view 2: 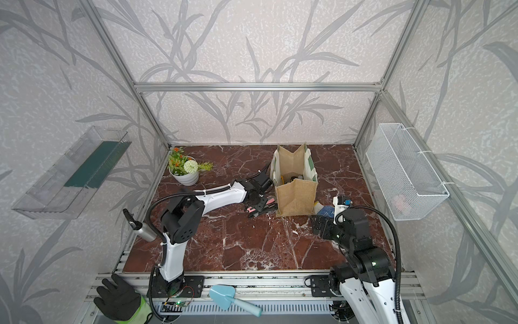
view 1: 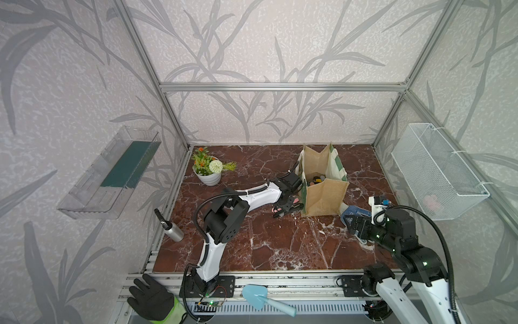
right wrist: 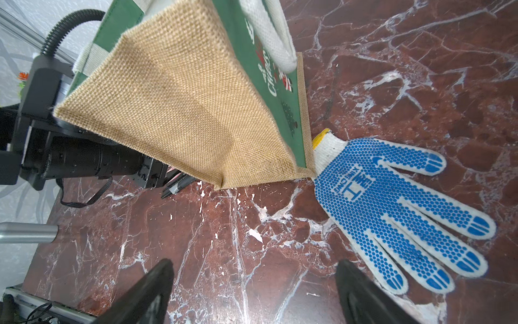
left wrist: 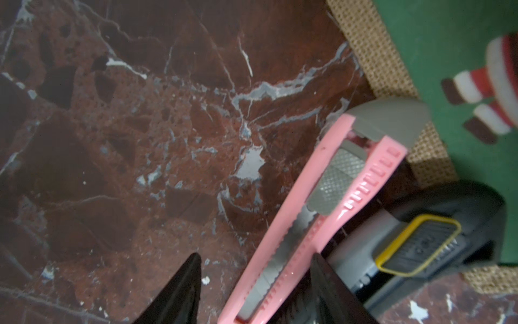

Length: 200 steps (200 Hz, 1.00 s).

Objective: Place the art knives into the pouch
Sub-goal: Pick up the utility knife at the center of the board.

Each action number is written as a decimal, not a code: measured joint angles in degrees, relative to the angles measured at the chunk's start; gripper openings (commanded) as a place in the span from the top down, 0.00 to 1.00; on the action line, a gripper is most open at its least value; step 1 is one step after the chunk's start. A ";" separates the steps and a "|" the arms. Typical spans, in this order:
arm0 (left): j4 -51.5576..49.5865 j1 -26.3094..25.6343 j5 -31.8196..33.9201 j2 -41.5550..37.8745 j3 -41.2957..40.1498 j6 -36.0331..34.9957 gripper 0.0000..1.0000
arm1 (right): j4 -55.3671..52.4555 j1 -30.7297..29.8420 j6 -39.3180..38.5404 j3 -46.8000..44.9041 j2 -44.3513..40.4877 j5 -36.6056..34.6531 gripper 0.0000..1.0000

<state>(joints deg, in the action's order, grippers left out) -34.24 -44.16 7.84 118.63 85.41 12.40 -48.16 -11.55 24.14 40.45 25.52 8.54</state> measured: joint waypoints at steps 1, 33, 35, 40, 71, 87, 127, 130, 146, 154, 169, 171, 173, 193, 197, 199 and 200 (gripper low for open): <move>-0.02 0.00 0.00 0.09 0.07 0.00 0.40 | 0.00 0.00 0.02 0.00 0.02 -0.04 0.09; 0.00 -0.04 -0.50 2.51 2.47 -0.52 0.39 | -0.13 0.00 -0.17 0.00 0.07 -0.20 0.09; -0.02 -0.04 -0.52 2.62 2.62 -0.61 0.40 | -0.13 0.00 -0.17 0.00 0.09 -0.22 0.09; 0.07 -0.09 -0.70 2.82 2.89 -0.74 0.40 | -0.13 0.00 -0.20 0.00 0.13 -0.33 0.09; -0.72 -0.17 -1.68 5.11 6.38 -1.38 0.44 | -0.15 0.00 -0.17 0.00 0.70 -0.63 0.09; -1.07 -0.26 -1.92 6.14 7.87 -1.55 0.47 | -0.15 0.00 -0.17 0.00 0.96 -0.66 0.09; -1.62 -0.28 -2.14 8.31 11.04 -1.97 0.65 | -0.15 0.00 -0.17 0.00 0.98 -0.72 0.09; -1.62 -0.31 -2.10 8.48 11.21 -1.86 0.66 | -0.17 0.00 -0.17 0.00 0.98 -0.72 0.09; -1.75 -0.28 -1.97 8.87 11.85 -1.90 0.72 | -0.17 0.00 -0.17 0.00 0.98 -0.85 0.09; -1.79 -0.28 -1.86 8.90 11.91 -1.88 0.73 | -0.17 0.00 -0.17 0.00 0.98 -0.85 0.09; -1.92 -0.26 -1.46 8.92 11.93 -1.86 0.73 | -0.17 0.00 -0.17 0.00 0.98 -1.01 0.09; -1.92 -0.24 -1.40 8.92 11.93 -1.88 0.73 | -0.17 0.00 -0.17 0.00 0.98 -1.01 0.09; -1.92 -0.24 -1.33 8.92 11.93 -1.86 0.73 | -0.17 0.00 -0.17 0.00 0.98 -1.01 0.09; -1.68 -0.17 -0.81 8.74 11.54 -1.68 0.73 | -0.17 0.00 -0.17 0.00 0.98 -1.01 0.09; -1.49 -0.13 -0.63 8.61 11.19 -1.66 0.73 | -0.17 0.00 -0.17 0.00 0.98 -1.01 0.09; -1.44 -0.11 -0.59 8.50 11.04 -1.62 0.73 | -0.17 0.00 -0.17 0.00 0.98 -1.01 0.09; -1.42 -0.11 -0.55 8.46 10.97 -1.60 0.73 | -0.17 0.00 -0.17 0.00 0.98 -1.01 0.09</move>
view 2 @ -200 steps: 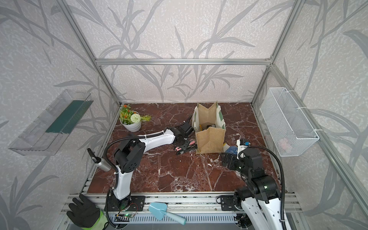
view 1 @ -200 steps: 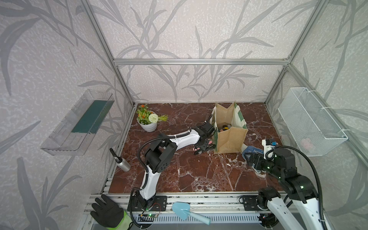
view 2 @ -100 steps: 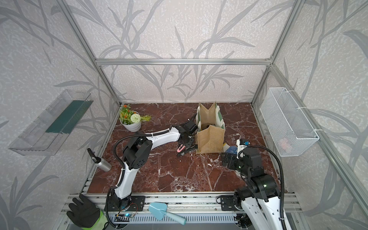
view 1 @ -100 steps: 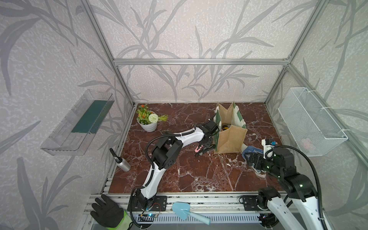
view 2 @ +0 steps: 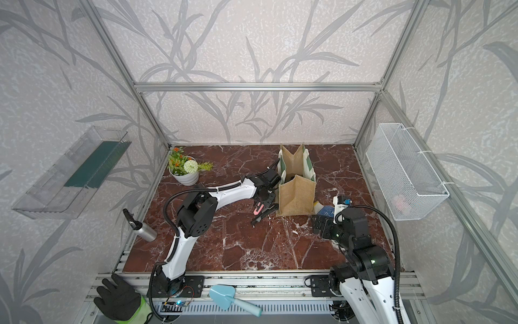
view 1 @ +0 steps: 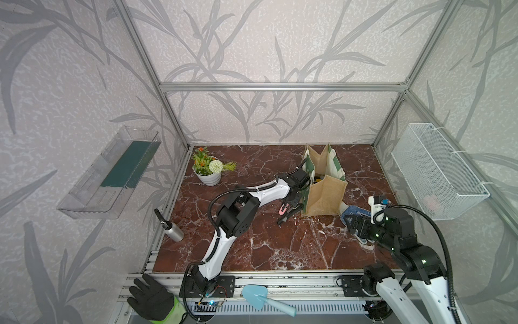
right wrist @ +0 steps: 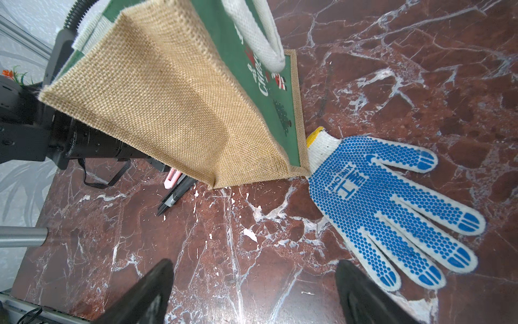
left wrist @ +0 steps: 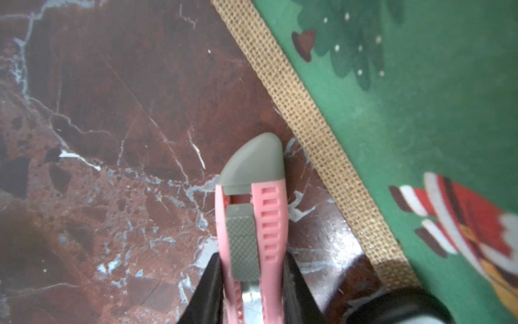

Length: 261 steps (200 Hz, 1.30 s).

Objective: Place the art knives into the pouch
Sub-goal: Pick up the utility knife at the center of the board.

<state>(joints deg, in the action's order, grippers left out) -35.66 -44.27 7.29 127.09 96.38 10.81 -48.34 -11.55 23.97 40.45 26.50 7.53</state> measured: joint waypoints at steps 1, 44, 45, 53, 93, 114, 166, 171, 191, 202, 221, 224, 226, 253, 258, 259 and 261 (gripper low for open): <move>0.11 0.04 0.07 -0.09 -0.15 0.04 0.73 | 0.00 0.00 0.00 0.00 -0.02 0.00 0.09; 1.16 2.05 0.83 -4.15 -6.67 1.38 0.74 | 0.00 0.00 0.00 0.00 -0.02 0.00 0.09; 1.18 2.10 0.83 -4.20 -6.75 1.40 0.74 | 0.00 0.00 0.00 0.00 -0.02 0.00 0.09; 1.29 2.71 0.76 -4.83 -7.72 1.77 0.75 | 0.00 0.00 0.00 0.00 -0.02 0.00 0.09; 3.10 4.42 0.81 -7.26 -11.72 2.89 0.75 | 0.02 0.00 0.02 0.00 0.02 0.00 0.09; 3.82 5.35 0.76 -8.61 -13.81 3.30 0.76 | 0.02 0.00 0.02 0.00 0.26 0.00 0.09; 4.17 6.88 0.24 -10.62 -16.35 3.34 0.77 | 0.04 0.00 0.09 0.11 0.63 0.00 0.09; 4.04 6.93 0.26 -10.64 -16.35 3.34 0.77 | 0.04 0.00 0.13 0.11 0.66 0.00 0.09; 3.17 6.97 0.28 -10.86 -16.35 3.43 0.77 | 0.04 0.00 0.26 0.13 0.98 0.00 0.09; 2.29 7.02 0.31 -11.15 -16.35 3.58 0.77 | 0.04 0.00 0.26 0.24 1.14 0.00 0.09; 0.48 7.06 0.28 -12.26 -16.35 3.91 0.77 | 0.04 0.00 0.26 0.63 1.20 0.00 0.09; 0.26 7.06 0.26 -12.50 -16.35 3.93 0.77 | 0.07 0.00 0.26 0.66 1.20 0.02 0.09; 0.09 7.06 0.26 -12.68 -16.35 3.96 0.78 | 0.09 0.00 0.26 0.70 1.20 0.02 0.09; -2.34 7.06 -0.87 -14.38 -13.90 4.02 0.78 | 0.33 0.00 0.55 0.74 1.22 0.15 0.09; -2.62 7.06 -1.11 -14.45 -13.03 4.07 0.78 | 0.42 0.00 0.68 0.74 1.22 0.24 0.09; -2.71 7.06 -1.18 -14.45 -12.79 4.07 0.78 | 0.42 0.00 0.68 0.74 1.22 0.24 0.09; -2.71 7.06 -1.27 -14.47 -12.44 4.09 0.78 | 0.46 0.00 0.68 0.74 1.22 0.26 0.09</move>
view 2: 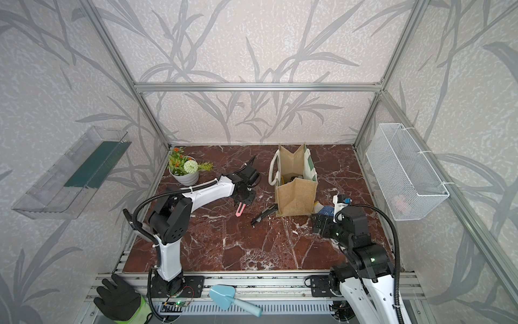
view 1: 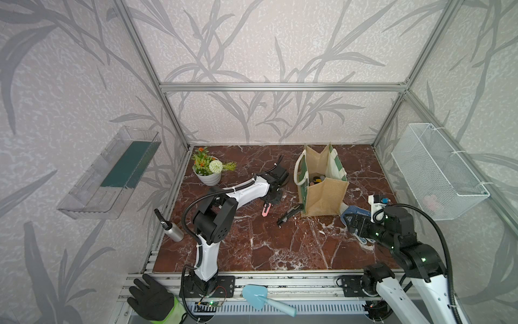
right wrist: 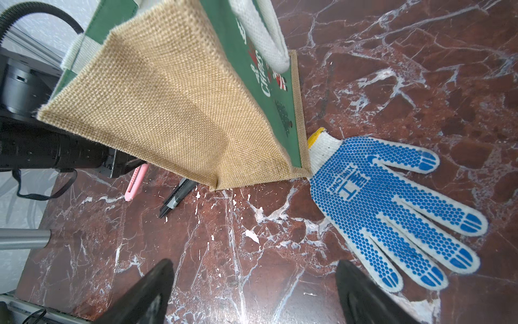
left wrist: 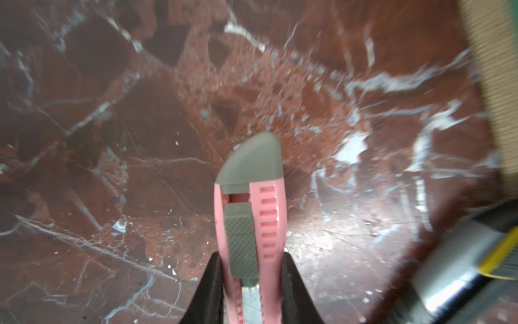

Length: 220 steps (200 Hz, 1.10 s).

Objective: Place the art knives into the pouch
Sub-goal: Pick up the utility knife at the center of the board, then place the utility knife in the pouch.

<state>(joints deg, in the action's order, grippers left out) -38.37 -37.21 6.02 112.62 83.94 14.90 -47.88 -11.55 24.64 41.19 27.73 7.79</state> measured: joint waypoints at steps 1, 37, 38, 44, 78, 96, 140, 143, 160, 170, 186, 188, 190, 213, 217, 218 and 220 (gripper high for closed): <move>-0.04 0.00 -0.02 0.00 0.13 0.02 0.78 | 0.00 0.00 0.00 0.00 0.00 0.02 0.09; -1.55 -0.02 -1.27 -0.33 5.07 0.31 0.78 | 0.02 0.00 0.39 0.00 0.04 0.17 0.09; -1.62 -0.04 -1.27 -0.33 5.18 0.31 0.78 | 0.02 0.00 0.39 0.00 0.04 0.17 0.09; -2.25 -0.09 -1.29 -0.42 5.97 0.31 0.78 | 0.02 0.00 0.44 0.00 0.04 0.17 0.09; -7.04 -0.55 -1.55 -0.76 13.64 0.15 0.78 | 0.28 0.00 0.57 0.00 0.13 0.26 0.09; -9.31 -0.83 -1.49 -0.76 20.11 0.04 0.78 | 0.85 0.00 0.68 0.00 0.87 0.35 0.09; -14.25 -1.88 -1.60 -0.59 34.69 -1.55 0.78 | 1.31 0.00 0.76 0.00 1.79 0.39 0.09; -14.56 -2.08 -1.62 -0.52 35.58 -1.77 0.78 | 1.31 0.00 0.76 0.00 1.79 0.39 0.09; -15.85 -3.43 -2.36 0.48 41.33 -3.43 0.78 | 1.31 0.00 0.79 0.00 1.79 0.37 0.09; -16.50 -4.50 -2.91 1.46 44.52 -4.63 0.78 | 1.31 0.00 0.79 0.00 1.75 0.35 0.09; -17.90 -6.82 -3.02 3.98 50.34 -6.60 0.78 | 1.29 0.00 0.76 0.00 1.57 0.33 0.09; -18.03 -7.15 -2.97 4.39 51.12 -6.95 0.78 | 1.29 0.00 0.79 0.00 1.53 0.31 0.09; -18.27 -7.48 -2.99 4.87 51.98 -7.28 0.78 | 1.27 0.00 0.76 0.00 1.49 0.28 0.09; -19.78 -10.51 -3.04 9.94 60.59 -9.62 0.78 | 1.25 0.00 0.81 0.00 0.92 0.17 0.09; -20.02 -10.91 -3.13 10.75 61.72 -10.01 0.78 | 1.22 0.00 0.81 0.00 0.79 0.17 0.09; -20.09 -11.08 -3.17 11.02 62.12 -10.08 0.78 | 1.22 0.00 0.81 0.00 0.76 0.17 0.09; -20.22 -11.32 -3.19 11.39 62.64 -10.29 0.78 | 1.22 0.00 0.81 0.00 0.68 0.17 0.09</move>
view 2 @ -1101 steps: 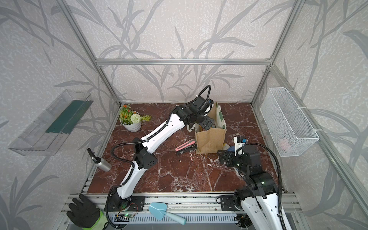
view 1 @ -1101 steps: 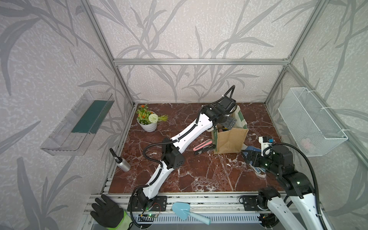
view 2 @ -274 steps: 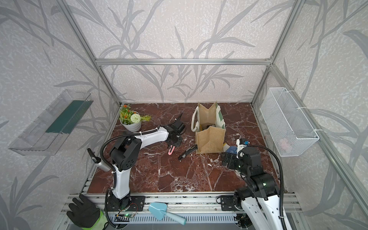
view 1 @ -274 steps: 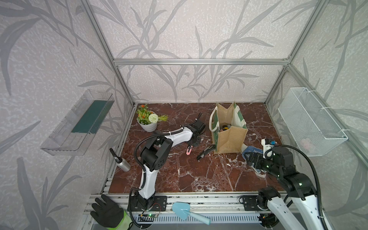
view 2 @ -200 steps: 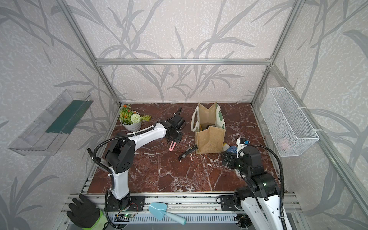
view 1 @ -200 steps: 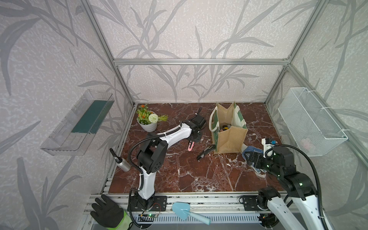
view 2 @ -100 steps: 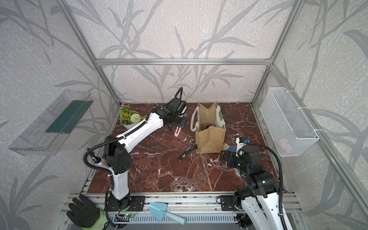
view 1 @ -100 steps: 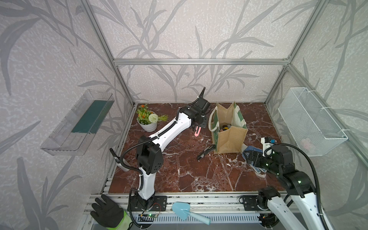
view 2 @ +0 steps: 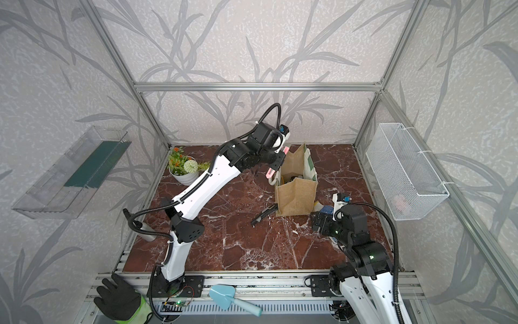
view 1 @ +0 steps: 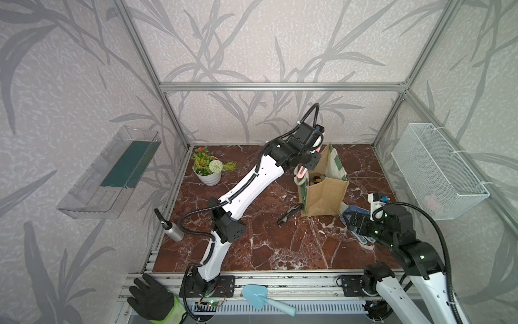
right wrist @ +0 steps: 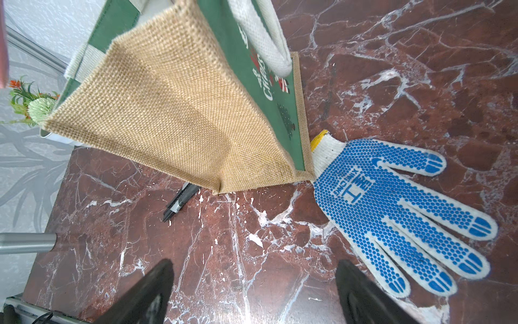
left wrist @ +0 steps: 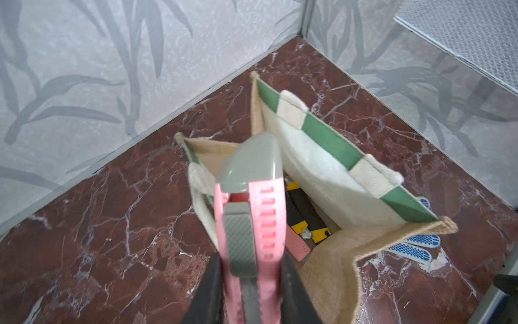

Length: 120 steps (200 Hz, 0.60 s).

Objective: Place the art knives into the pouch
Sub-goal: Place the utility knife in the pouch.

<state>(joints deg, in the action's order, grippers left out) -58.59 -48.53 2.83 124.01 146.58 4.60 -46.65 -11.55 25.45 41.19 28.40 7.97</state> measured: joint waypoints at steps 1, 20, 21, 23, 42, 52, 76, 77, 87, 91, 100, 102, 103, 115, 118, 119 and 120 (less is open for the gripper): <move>0.00 -0.09 -0.02 0.11 0.15 -0.07 0.78 | 0.00 0.00 0.00 0.00 -0.02 0.00 0.09; -0.09 -1.64 -0.94 2.62 2.64 -1.16 0.78 | -0.13 0.00 0.00 0.00 -0.52 -0.02 0.09; -0.07 -1.66 -0.98 2.69 2.67 -1.20 0.78 | -0.15 0.00 0.00 0.00 -0.55 -0.02 0.09; 0.00 -1.70 -1.09 2.86 2.69 -1.27 0.78 | -0.17 0.00 0.00 0.00 -0.61 -0.02 0.09; 0.26 -1.81 -1.73 4.59 3.28 -1.95 0.79 | -0.42 0.00 0.00 0.00 -0.90 -0.04 0.09; 0.28 -1.66 -1.86 5.44 3.65 -2.21 0.79 | -0.48 0.00 0.00 0.00 -1.03 -0.02 0.09; 0.50 -1.62 -1.79 7.32 4.85 -3.04 0.79 | -1.09 0.00 -0.02 0.00 -1.29 -0.04 0.09; 0.48 -1.62 -1.77 7.43 4.94 -3.10 0.79 | -1.14 0.00 -0.02 0.00 -1.31 -0.04 0.09; 0.76 -1.57 -1.62 7.96 5.33 -3.48 0.79 | -1.44 0.00 -0.02 0.00 -1.49 -0.04 0.09; 0.92 -1.55 -1.57 8.11 5.38 -3.63 0.79 | -1.49 0.00 -0.02 0.00 -1.51 -0.04 0.09; 1.14 -1.55 -1.44 8.41 5.62 -3.98 0.77 | -1.55 0.00 -0.02 0.00 -1.57 -0.02 0.09; 1.18 -1.55 -1.46 8.52 5.66 -4.07 0.77 | -1.57 0.00 -0.02 0.00 -1.57 -0.04 0.09; 1.20 -1.55 -1.46 8.55 5.70 -4.09 0.76 | -1.57 0.00 -0.02 0.00 -1.57 -0.02 0.09; 1.42 -1.55 -1.40 8.87 6.19 -4.76 0.66 | -1.62 0.00 -0.02 0.00 -1.57 -0.02 0.09; 1.51 -1.55 -1.33 8.90 6.25 -4.87 0.62 | -1.64 0.00 -0.02 0.00 -1.57 -0.02 0.09; 1.55 -1.55 -1.33 8.90 6.25 -4.83 0.60 | -1.64 0.00 -0.02 0.00 -1.57 -0.02 0.09; 1.60 -1.55 -1.31 8.92 6.27 -4.70 0.60 | -1.64 0.00 -0.02 0.00 -1.57 -0.04 0.09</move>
<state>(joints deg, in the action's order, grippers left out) -56.99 -50.09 1.52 132.92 152.86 -0.10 -48.29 -11.55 25.43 41.19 26.83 7.92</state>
